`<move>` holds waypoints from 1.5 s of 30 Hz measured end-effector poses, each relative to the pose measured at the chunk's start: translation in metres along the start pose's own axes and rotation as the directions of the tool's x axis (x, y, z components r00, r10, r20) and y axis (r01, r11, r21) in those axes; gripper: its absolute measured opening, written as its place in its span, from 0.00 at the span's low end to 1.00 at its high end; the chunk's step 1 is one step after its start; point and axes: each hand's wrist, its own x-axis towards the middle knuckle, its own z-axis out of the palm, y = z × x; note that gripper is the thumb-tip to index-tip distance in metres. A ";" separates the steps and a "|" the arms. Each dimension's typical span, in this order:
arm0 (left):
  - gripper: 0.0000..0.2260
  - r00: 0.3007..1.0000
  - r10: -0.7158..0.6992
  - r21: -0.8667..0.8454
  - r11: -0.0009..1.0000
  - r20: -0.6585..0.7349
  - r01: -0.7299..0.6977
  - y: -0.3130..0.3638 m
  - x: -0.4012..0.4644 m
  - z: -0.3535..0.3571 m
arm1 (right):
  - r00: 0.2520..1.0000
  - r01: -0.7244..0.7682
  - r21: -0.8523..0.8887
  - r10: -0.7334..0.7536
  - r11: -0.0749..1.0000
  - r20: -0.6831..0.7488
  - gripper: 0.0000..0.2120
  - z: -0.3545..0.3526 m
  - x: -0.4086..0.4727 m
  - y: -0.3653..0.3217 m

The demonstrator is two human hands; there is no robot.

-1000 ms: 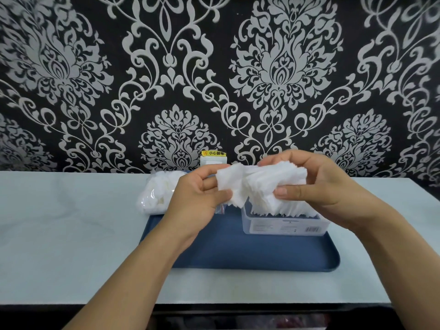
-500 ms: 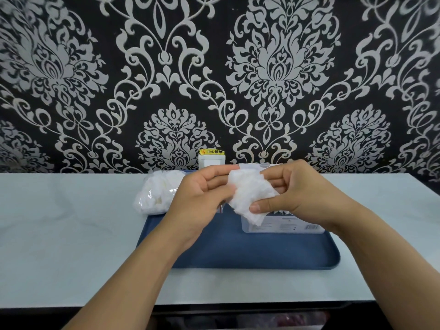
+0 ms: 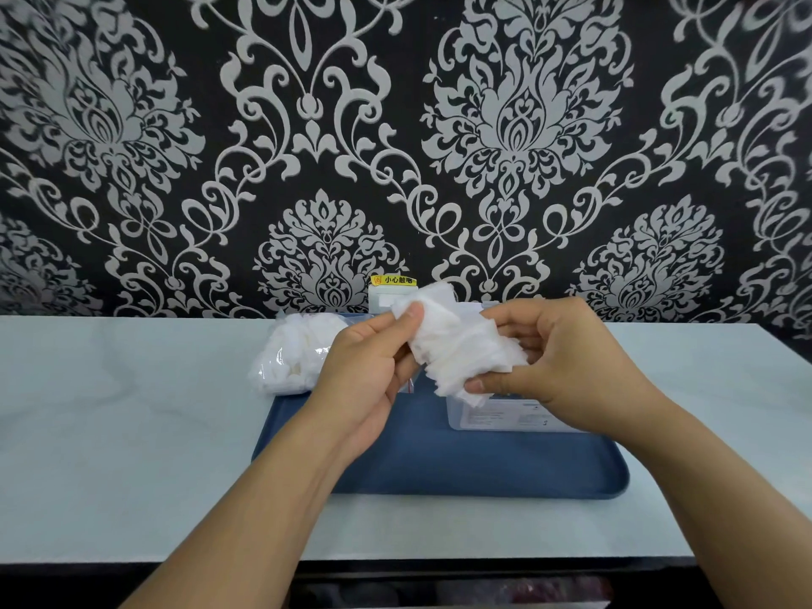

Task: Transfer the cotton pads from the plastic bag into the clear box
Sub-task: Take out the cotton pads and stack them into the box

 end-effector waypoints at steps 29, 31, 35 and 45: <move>0.08 0.832 0.549 0.768 0.500 0.075 -0.399 -0.002 0.003 -0.016 | 0.983 0.127 -0.010 -0.124 0.992 0.133 0.39 0.003 -0.002 -0.002; 0.09 0.832 0.544 0.791 0.458 0.112 -0.406 -0.001 0.005 -0.019 | 0.985 0.111 0.009 -0.111 0.994 0.130 0.31 0.003 -0.001 -0.001; 0.17 0.855 0.477 0.779 0.450 0.205 -0.438 -0.004 0.007 -0.022 | 0.981 0.088 0.061 -0.097 0.994 0.165 0.24 0.003 0.002 0.002; 0.17 0.916 0.250 0.671 0.624 0.314 -0.400 -0.002 0.007 -0.020 | 0.927 -0.058 0.174 -0.012 0.983 0.375 0.20 -0.003 0.013 0.009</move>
